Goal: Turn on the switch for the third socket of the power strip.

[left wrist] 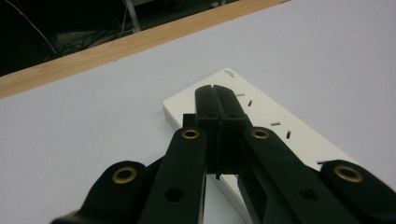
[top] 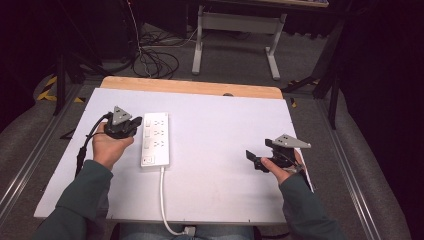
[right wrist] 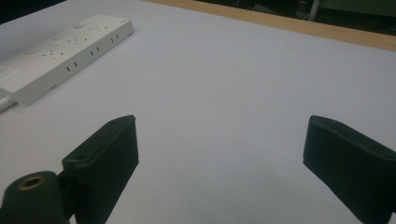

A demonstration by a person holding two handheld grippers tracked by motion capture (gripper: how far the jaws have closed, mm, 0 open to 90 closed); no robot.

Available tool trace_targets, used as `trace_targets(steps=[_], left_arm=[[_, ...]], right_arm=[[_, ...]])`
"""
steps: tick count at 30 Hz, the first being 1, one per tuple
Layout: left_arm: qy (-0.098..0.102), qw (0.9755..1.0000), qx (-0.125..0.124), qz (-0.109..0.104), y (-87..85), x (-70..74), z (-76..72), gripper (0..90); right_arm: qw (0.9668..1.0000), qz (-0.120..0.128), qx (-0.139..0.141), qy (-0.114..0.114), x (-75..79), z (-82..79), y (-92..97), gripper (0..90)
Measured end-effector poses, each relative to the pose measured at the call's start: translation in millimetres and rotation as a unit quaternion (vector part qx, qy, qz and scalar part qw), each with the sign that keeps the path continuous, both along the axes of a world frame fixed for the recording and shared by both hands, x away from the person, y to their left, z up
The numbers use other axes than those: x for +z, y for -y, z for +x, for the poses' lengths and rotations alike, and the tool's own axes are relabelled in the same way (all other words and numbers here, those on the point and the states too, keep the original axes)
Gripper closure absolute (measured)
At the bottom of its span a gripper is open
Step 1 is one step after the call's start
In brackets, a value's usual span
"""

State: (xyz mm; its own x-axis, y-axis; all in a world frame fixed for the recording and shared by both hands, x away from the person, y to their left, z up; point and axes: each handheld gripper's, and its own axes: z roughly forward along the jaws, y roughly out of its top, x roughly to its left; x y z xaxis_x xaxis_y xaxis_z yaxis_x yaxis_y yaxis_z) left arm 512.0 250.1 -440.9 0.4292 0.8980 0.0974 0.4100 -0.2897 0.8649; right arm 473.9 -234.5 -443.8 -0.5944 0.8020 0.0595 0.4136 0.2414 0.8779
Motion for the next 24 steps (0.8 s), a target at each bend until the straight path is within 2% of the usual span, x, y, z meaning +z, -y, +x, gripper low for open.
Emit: trace_targets(steps=[16, 24], left_arm=[[-0.029, 0.9993, -0.003, 0.024, 6.8, -5.5, 20.9, 90.0], [-0.041, 0.9986, -0.006, 0.034, 8.7, -9.7, 25.9, 90.0]], right_arm=[[1.0000, -0.004, 0.004, -0.005, -2.0, 1.5, -2.6, 10.8], [1.0000, -0.001, 0.002, -0.006, -2.2, 1.5, -1.5, 10.8]])
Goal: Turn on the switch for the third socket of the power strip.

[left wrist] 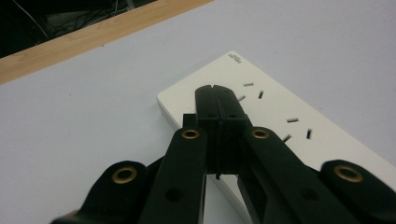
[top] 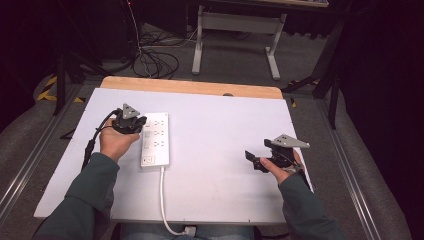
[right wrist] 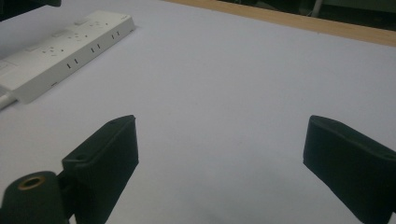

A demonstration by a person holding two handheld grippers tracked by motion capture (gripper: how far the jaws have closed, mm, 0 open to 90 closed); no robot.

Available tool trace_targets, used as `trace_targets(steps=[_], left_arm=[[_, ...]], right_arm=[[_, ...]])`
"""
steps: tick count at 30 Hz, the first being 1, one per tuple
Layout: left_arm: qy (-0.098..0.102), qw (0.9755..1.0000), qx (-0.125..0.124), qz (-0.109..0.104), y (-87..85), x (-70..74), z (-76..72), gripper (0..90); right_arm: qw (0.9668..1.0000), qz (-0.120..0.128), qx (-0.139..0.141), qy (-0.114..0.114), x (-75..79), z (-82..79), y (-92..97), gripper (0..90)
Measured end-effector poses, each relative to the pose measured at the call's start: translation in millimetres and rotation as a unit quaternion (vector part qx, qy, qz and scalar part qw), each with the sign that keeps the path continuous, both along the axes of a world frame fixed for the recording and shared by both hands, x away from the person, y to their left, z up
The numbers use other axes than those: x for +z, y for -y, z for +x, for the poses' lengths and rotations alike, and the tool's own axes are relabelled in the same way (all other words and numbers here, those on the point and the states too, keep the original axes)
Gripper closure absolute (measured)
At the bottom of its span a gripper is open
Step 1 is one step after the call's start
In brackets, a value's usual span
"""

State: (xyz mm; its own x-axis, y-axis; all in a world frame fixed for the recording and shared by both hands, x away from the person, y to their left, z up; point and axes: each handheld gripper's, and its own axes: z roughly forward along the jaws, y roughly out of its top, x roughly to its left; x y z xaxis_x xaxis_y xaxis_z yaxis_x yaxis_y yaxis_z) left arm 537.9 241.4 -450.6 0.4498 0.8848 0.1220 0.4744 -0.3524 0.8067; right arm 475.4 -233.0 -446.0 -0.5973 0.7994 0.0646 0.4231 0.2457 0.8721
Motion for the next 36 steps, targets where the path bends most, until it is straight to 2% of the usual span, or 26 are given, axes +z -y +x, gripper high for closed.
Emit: trace_targets(steps=[5, 9, 11, 15, 19, 27, 33, 36], left_arm=[[-0.014, 0.9998, -0.006, 0.013, 2.9, -4.1, 3.7, 90.0], [-0.018, 0.9995, -0.005, 0.027, 4.2, -4.7, 8.9, 90.0], [-0.023, 0.9994, -0.004, 0.025, 5.8, -5.8, 11.6, 90.0], [-0.033, 0.9987, -0.007, 0.038, 9.0, -9.4, 14.0, 90.0], [-0.037, 0.9985, -0.002, 0.041, 7.1, -11.4, 15.2, 90.0], [-0.045, 0.9978, -0.005, 0.048, 9.1, -14.3, 20.1, 90.0], [-0.043, 0.9981, -0.005, 0.045, 9.2, -15.2, 20.5, 90.0], [-0.039, 0.9976, -0.006, 0.056, 11.2, -15.8, 20.3, 90.0]], right_arm=[[1.0000, 0.000, 0.000, 0.002, 0.1, 0.1, -0.5, 10.8], [1.0000, 0.000, 0.000, 0.001, -0.2, 0.1, -0.6, 10.8], [1.0000, 0.000, 0.001, 0.000, -0.4, 0.2, -0.7, 10.8], [1.0000, -0.001, 0.002, -0.002, -1.0, 0.4, -1.1, 10.7], [1.0000, 0.000, 0.000, -0.003, -0.8, 0.5, -0.7, 10.8], [1.0000, 0.000, 0.000, -0.003, -0.9, 0.1, -1.1, 10.8], [1.0000, -0.002, 0.001, -0.002, -1.1, 0.2, -1.9, 10.7], [1.0000, -0.002, 0.001, 0.000, -0.8, 0.2, -1.5, 10.8]])
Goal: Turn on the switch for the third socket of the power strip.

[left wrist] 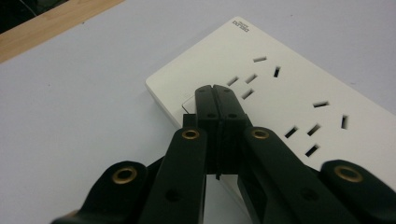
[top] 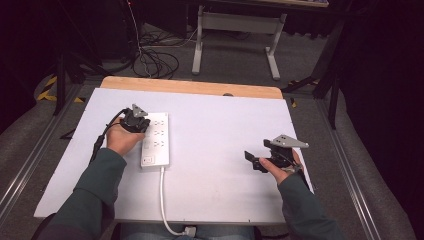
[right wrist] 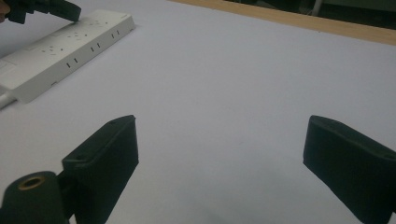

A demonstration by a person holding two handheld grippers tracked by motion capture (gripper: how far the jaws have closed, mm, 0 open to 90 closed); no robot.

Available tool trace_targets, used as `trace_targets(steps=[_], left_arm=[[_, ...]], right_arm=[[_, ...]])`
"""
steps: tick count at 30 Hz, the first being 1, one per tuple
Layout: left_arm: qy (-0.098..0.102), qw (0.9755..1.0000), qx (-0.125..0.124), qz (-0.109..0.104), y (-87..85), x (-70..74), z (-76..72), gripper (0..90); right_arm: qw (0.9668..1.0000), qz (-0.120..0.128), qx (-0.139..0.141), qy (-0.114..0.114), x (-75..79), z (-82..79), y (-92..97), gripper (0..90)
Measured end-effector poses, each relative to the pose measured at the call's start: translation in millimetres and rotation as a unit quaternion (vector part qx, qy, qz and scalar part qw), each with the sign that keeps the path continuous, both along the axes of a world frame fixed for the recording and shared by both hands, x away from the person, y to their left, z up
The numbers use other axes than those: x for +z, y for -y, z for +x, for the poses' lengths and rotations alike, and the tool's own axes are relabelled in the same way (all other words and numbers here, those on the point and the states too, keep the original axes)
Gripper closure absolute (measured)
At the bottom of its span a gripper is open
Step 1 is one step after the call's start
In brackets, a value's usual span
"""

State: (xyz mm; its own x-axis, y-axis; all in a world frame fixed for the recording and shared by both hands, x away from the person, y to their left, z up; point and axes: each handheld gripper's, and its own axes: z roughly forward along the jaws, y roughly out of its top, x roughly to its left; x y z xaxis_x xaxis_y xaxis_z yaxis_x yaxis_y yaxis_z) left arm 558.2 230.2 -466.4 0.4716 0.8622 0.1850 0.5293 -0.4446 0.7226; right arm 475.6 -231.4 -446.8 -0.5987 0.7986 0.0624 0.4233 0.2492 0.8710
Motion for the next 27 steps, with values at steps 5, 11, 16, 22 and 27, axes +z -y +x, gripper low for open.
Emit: trace_targets(steps=[5, 11, 16, 22, 27], left_arm=[[-0.004, 0.9999, -0.001, 0.011, 2.5, -0.9, -0.7, 90.0], [0.005, 0.9999, 0.007, 0.007, 0.6, -2.0, -1.3, 90.0], [0.015, 0.9995, 0.019, -0.022, -7.2, 4.3, -4.2, 90.0], [0.026, 0.9987, 0.020, -0.039, -13.4, 10.9, -11.4, 90.0], [0.034, 0.9980, 0.013, -0.052, -15.5, 15.6, -19.9, 90.0]], right_arm=[[1.0000, -0.001, -0.001, 0.000, 0.0, 0.1, 0.1, 10.8], [1.0000, 0.001, -0.003, -0.001, 0.3, 0.1, 0.3, 10.8], [1.0000, 0.002, -0.003, 0.000, 0.6, 0.3, 0.5, 10.8], [1.0000, 0.001, -0.003, 0.002, 1.0, -0.1, 0.2, 10.8], [1.0000, 0.000, -0.004, 0.002, 0.9, 0.2, 0.4, 10.8]])
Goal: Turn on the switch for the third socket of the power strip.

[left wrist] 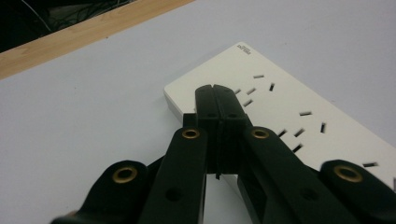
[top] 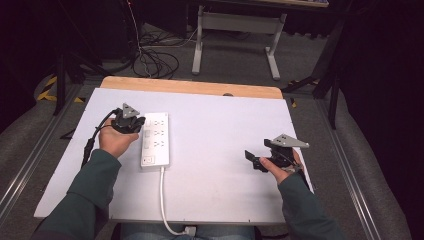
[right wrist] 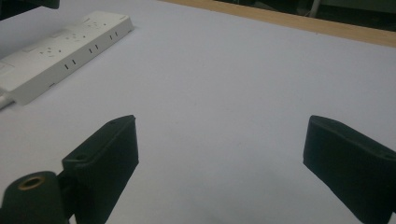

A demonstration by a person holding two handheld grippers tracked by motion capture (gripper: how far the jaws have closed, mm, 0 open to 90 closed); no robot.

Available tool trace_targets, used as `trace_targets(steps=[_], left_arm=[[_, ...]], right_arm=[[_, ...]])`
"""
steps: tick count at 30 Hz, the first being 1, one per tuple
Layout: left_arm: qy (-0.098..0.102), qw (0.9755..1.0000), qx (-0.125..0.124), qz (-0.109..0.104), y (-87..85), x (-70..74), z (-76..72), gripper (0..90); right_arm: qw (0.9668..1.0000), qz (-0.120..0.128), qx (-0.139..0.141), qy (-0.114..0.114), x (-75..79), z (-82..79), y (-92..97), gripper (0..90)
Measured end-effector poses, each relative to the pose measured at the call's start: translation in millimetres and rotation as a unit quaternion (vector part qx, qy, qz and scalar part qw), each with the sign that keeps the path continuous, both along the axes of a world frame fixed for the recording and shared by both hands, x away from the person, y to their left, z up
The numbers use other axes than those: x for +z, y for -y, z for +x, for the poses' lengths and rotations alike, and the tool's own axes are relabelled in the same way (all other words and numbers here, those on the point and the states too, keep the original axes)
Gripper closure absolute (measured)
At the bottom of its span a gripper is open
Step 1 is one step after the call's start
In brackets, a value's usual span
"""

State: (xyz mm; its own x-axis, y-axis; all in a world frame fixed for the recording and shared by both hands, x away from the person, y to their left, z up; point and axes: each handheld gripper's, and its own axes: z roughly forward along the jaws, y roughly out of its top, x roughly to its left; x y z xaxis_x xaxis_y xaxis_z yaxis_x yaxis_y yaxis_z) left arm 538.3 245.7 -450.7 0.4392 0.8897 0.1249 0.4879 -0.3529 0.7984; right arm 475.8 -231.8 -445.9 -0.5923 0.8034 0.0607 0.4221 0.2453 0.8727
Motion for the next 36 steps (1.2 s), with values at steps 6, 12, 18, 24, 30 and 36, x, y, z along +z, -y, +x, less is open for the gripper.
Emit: trace_targets(steps=[6, 12, 18, 24, 30, 36], left_arm=[[0.010, 0.9998, 0.000, -0.018, -3.6, 7.0, -8.9, 90.0], [0.022, 0.9991, -0.003, -0.036, -8.2, 14.0, -22.6, 90.0], [0.030, 0.9982, -0.005, -0.052, -12.7, 19.2, -37.2, 90.0], [0.040, 0.9968, -0.006, -0.069, -16.3, 24.1, -49.4, 90.0], [0.046, 0.9957, -0.007, -0.081, -18.6, 27.2, -58.2, 90.0], [0.050, 0.9948, -0.003, -0.089, -24.5, 28.5, -68.1, 90.0]], right_arm=[[1.0000, -0.001, 0.001, 0.000, 0.0, 0.3, -0.5, 10.7], [1.0000, 0.000, 0.003, -0.001, -0.1, 1.3, -1.7, 10.8], [1.0000, -0.002, 0.003, 0.000, -0.1, 2.3, -2.5, 10.7], [1.0000, -0.002, 0.001, -0.002, 0.0, 1.9, -1.9, 10.8], [1.0000, -0.003, 0.002, -0.001, 0.1, 1.7, -2.2, 10.7], [1.0000, -0.003, 0.002, -0.001, -0.2, 2.1, -2.4, 10.7]])
